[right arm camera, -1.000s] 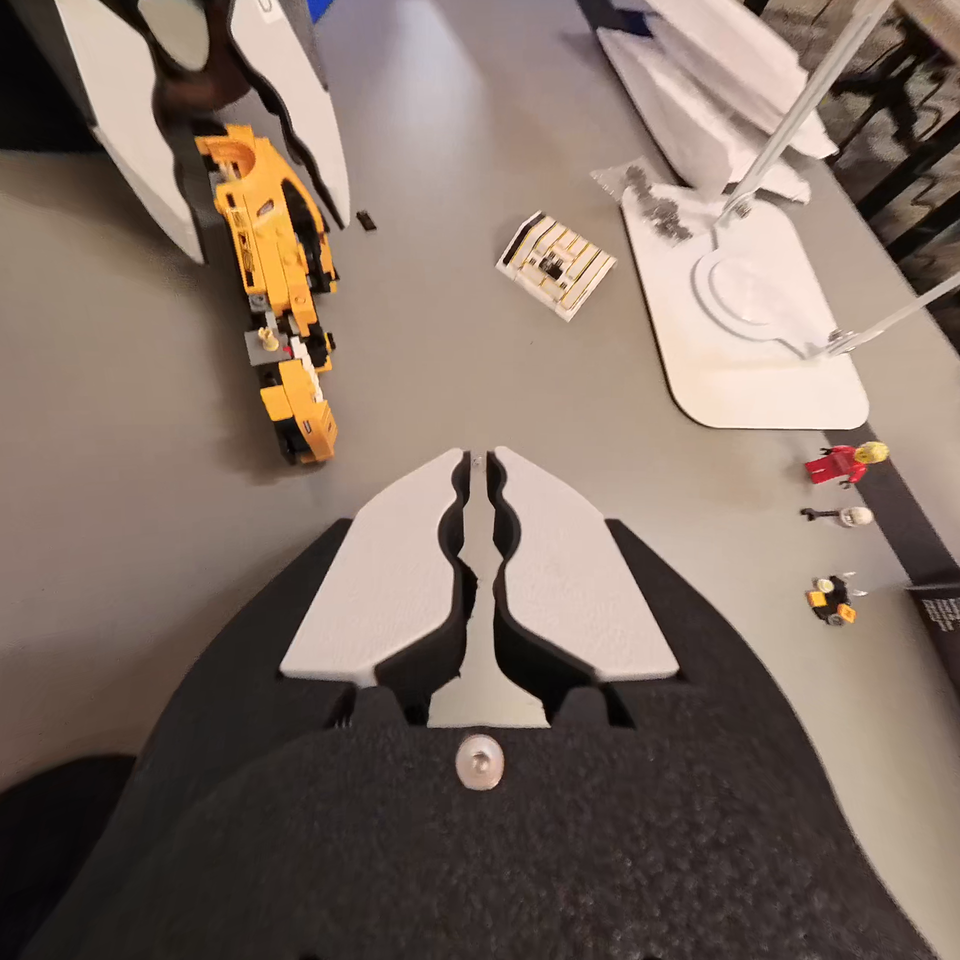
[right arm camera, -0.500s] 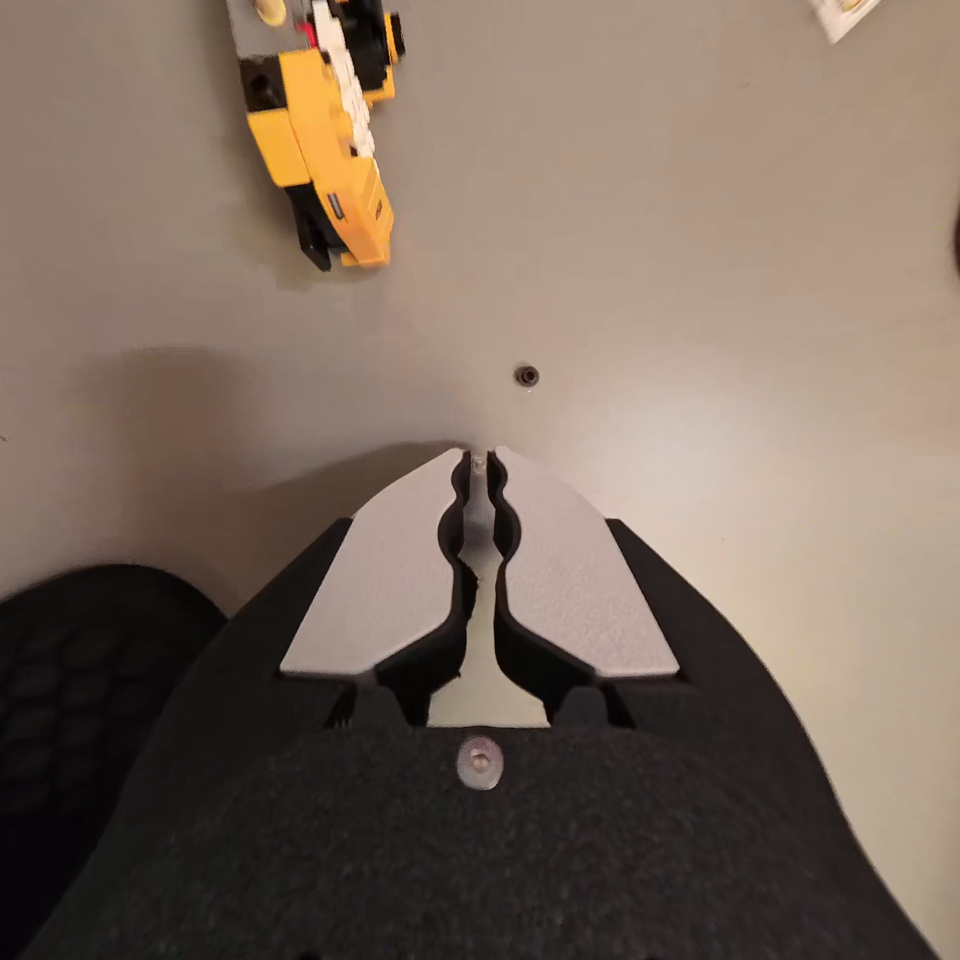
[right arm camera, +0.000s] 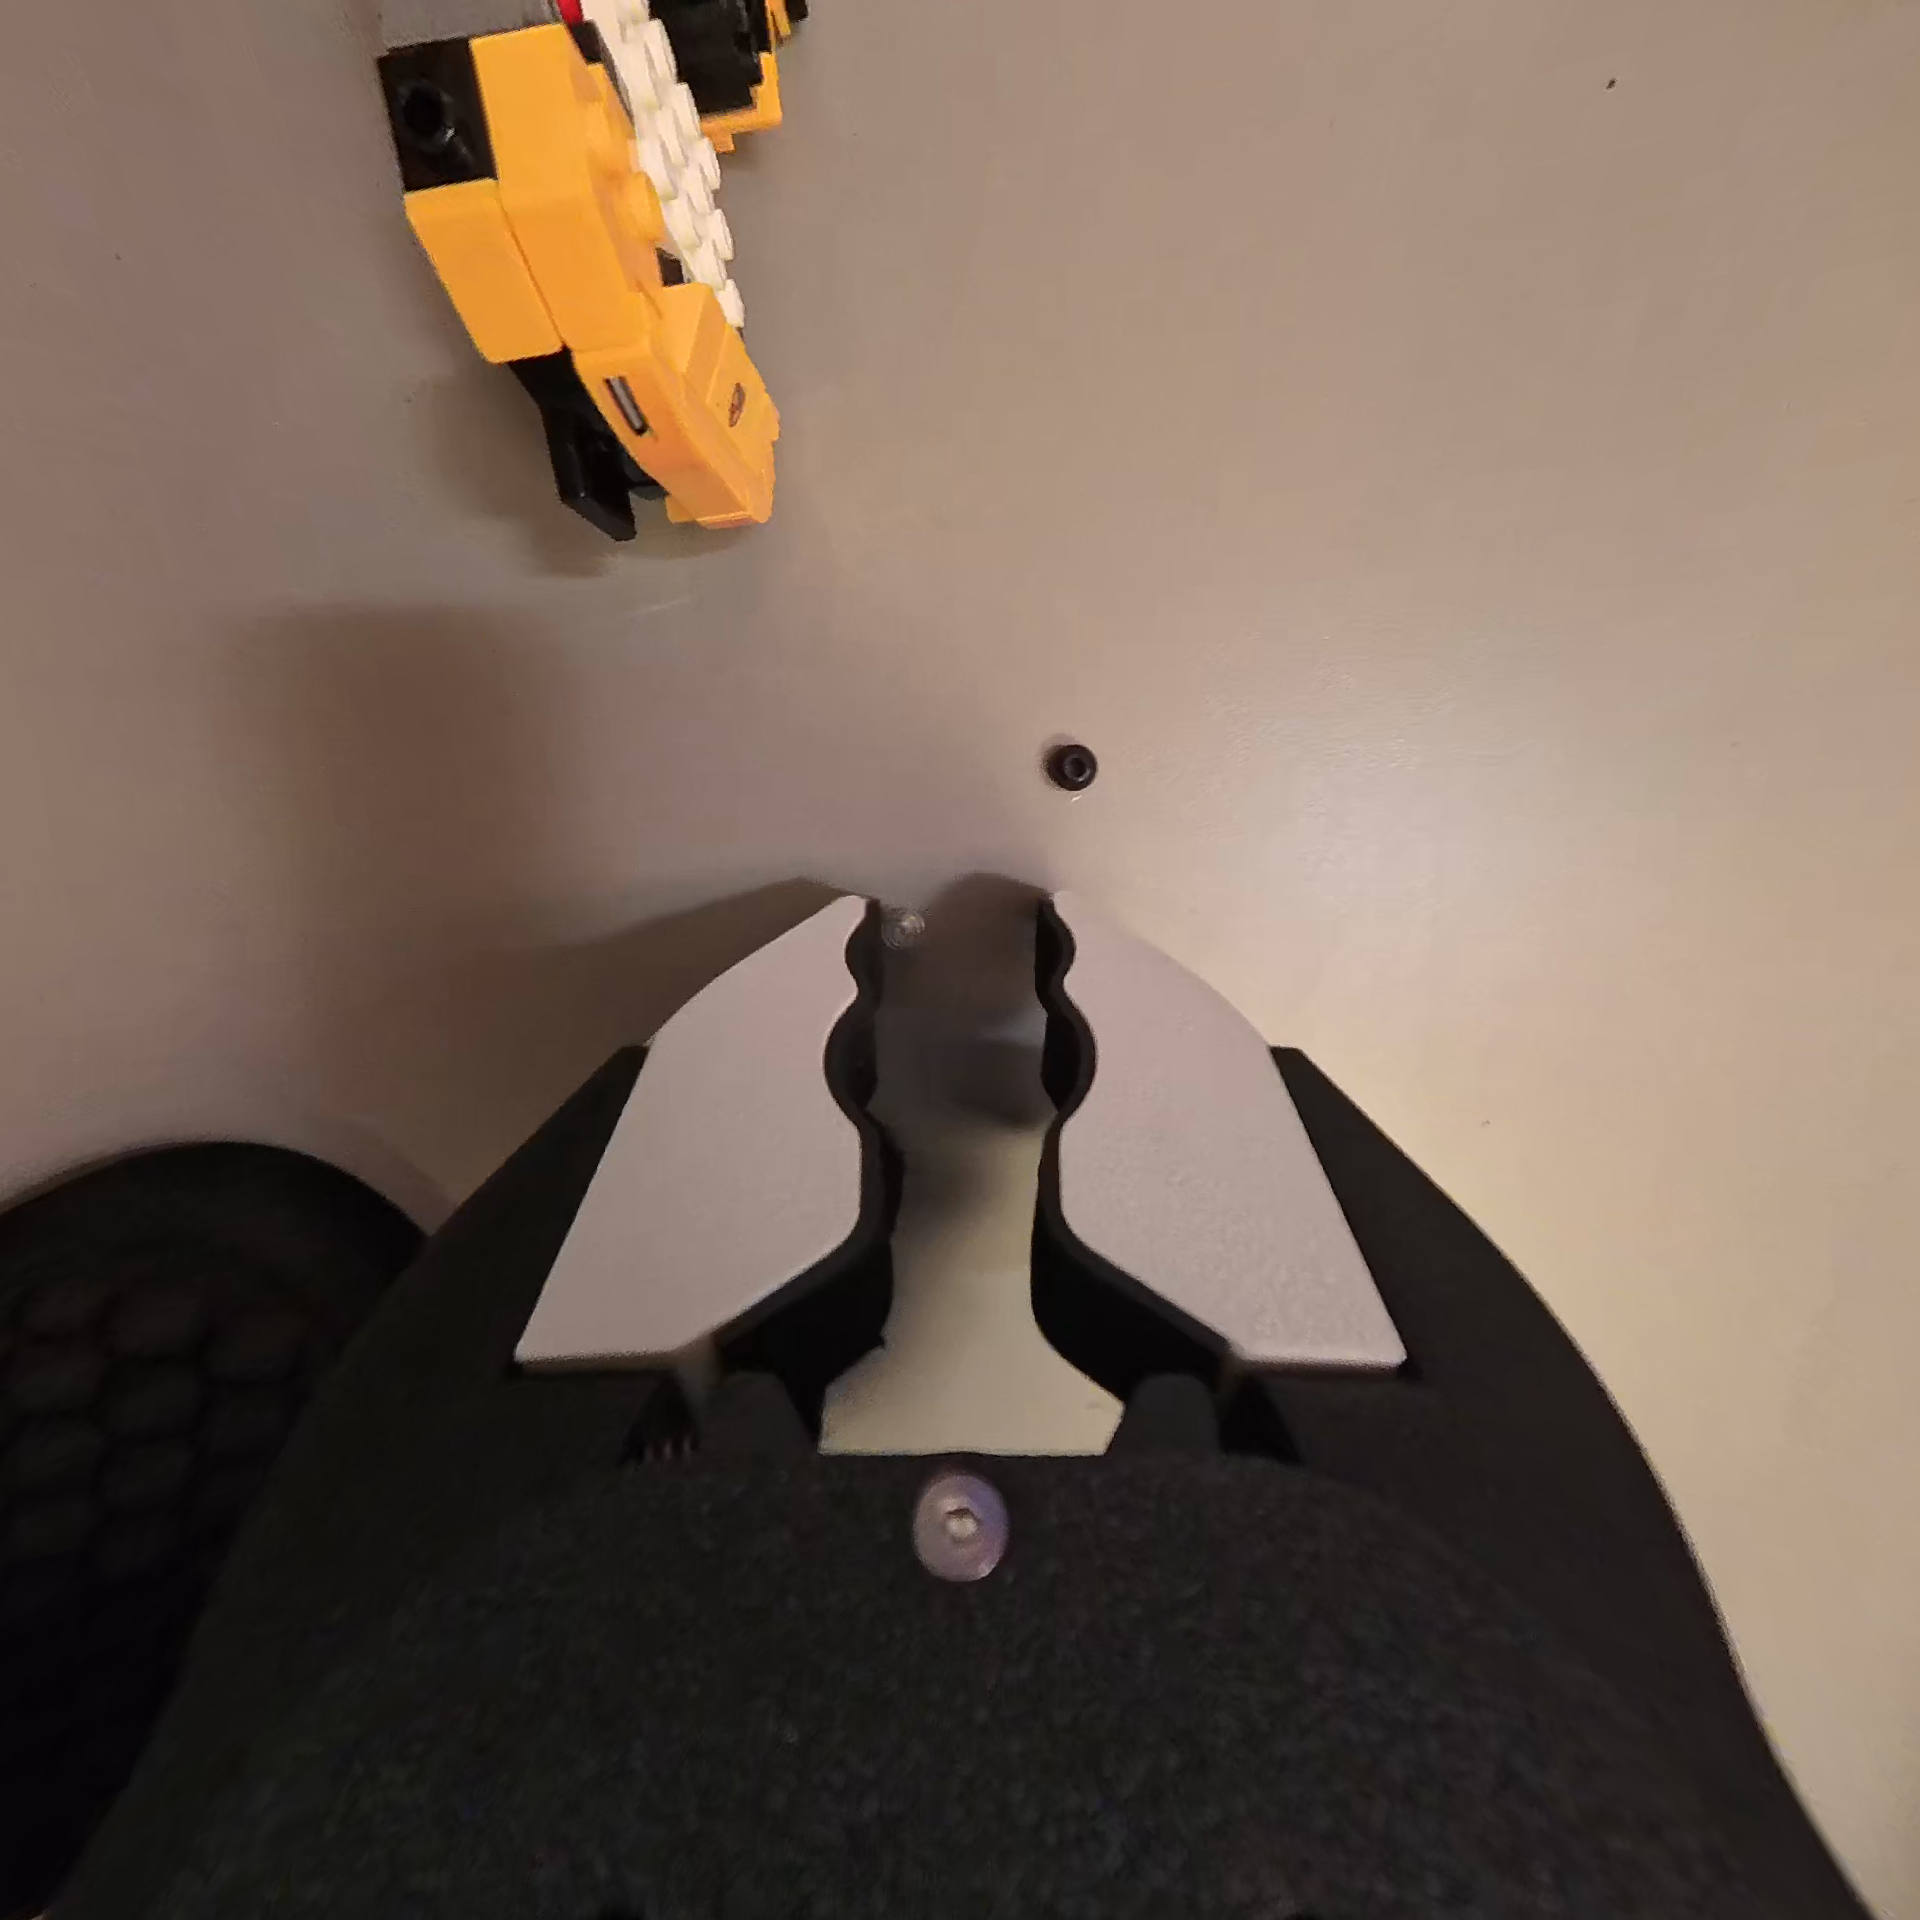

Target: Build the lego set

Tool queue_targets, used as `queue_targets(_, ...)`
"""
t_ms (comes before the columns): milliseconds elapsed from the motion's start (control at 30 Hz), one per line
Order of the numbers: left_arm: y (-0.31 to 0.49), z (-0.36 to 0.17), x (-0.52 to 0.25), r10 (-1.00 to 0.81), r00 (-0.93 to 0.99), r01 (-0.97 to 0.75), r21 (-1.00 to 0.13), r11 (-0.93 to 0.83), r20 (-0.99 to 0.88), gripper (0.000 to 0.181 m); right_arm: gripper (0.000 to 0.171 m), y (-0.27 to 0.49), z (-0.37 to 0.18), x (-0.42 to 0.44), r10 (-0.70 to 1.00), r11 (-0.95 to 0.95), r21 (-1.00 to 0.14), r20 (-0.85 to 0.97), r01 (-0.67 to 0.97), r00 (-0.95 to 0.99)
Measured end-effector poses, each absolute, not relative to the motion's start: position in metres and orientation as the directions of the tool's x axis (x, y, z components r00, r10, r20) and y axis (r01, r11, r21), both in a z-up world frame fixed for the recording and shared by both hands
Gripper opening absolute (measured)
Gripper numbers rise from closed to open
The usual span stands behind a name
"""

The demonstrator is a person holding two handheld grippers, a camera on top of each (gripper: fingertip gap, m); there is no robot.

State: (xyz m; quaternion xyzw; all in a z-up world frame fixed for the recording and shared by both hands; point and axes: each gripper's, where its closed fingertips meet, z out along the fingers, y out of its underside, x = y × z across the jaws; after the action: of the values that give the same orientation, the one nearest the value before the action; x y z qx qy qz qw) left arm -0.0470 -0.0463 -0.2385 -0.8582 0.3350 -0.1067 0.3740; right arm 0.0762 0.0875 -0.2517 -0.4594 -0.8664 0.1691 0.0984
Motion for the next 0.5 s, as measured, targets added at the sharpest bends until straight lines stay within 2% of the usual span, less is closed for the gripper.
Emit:
queue_targets(300,-0.047,-0.239,-0.047,-0.657,0.752,-0.495,-0.712,-0.497,-0.064,0.046,0.053,0.085,-0.25,0.083,0.846,0.507,-0.402,0.064,0.762,-0.53)
queue_targets(500,-0.046,-0.239,-0.047,-0.653,0.754,-0.496,-0.712,-0.498,-0.07,0.046,0.048,0.084,-0.235,0.085,0.855,0.49,-0.464,0.089,0.738,-0.512)
